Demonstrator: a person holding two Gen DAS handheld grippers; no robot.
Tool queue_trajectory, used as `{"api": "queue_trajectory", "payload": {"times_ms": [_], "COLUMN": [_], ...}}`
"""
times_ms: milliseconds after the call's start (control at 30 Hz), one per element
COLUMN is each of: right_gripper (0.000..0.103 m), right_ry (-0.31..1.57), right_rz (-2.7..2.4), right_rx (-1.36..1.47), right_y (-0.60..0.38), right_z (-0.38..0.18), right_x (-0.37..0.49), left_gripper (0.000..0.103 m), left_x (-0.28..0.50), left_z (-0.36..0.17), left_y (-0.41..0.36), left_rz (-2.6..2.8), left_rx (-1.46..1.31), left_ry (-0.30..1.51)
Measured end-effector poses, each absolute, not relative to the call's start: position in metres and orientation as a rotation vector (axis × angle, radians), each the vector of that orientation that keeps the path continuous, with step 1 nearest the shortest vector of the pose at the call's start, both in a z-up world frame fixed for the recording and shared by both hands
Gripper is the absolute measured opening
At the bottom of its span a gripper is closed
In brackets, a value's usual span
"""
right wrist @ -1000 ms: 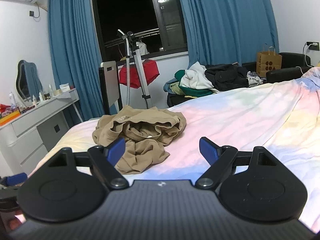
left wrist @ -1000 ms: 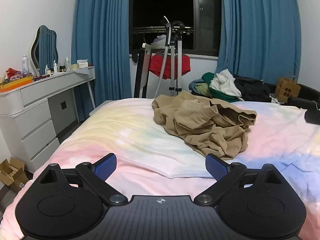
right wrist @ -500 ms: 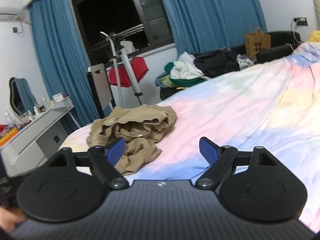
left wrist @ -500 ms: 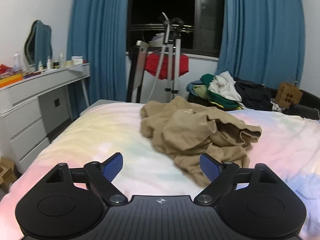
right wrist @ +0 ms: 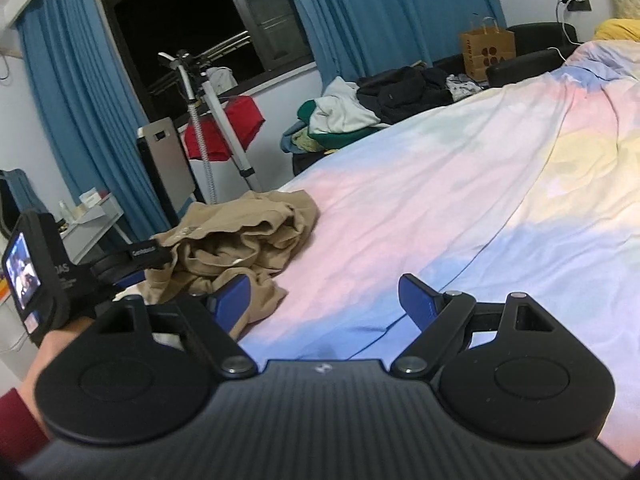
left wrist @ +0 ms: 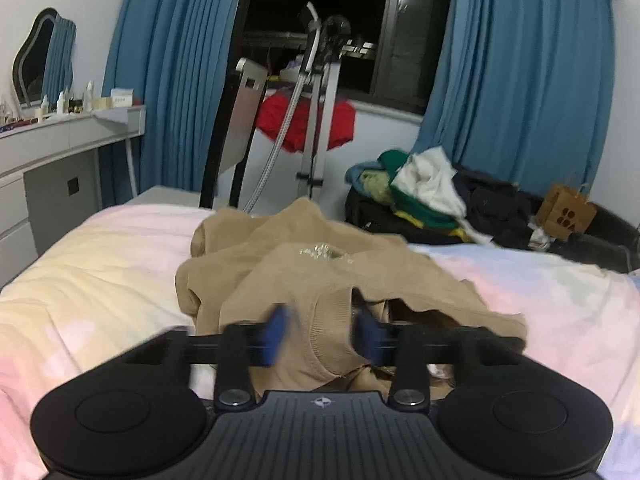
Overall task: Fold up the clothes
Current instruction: 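Grasp the tan T-shirt with the left gripper while the right gripper grasps another edge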
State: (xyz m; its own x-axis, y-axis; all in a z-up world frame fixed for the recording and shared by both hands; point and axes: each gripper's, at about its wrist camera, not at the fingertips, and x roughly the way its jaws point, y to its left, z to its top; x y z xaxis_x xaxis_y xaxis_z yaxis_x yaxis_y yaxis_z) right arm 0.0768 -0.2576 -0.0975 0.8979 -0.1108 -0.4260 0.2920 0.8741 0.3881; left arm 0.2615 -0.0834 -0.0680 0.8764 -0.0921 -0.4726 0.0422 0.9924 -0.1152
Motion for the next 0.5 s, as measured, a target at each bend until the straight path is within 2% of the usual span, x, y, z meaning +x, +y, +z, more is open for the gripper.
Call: {"api": "queue_trajectory", "payload": {"times_ms": [133, 500], "right_gripper": [0.083, 0.083], "right_ry": [0.423, 0.322], "right_rz": [-0.229, -0.169], "right_rx": [0.472, 0.410], "right_y": [-0.262, -0.245], "right_z": [-0.105, -0.091], "right_x": [0.087, 0.074], "left_gripper": [0.007, 0.005], "left_x": [0.257, 0.134], "left_z": [-0.060, 0.018], "left_y": [-0.072, -0.039], "left_rz": [-0.112, -0.268], "left_rx": [-0.151, -0.056], "left_ry": [0.482, 0.383]}}
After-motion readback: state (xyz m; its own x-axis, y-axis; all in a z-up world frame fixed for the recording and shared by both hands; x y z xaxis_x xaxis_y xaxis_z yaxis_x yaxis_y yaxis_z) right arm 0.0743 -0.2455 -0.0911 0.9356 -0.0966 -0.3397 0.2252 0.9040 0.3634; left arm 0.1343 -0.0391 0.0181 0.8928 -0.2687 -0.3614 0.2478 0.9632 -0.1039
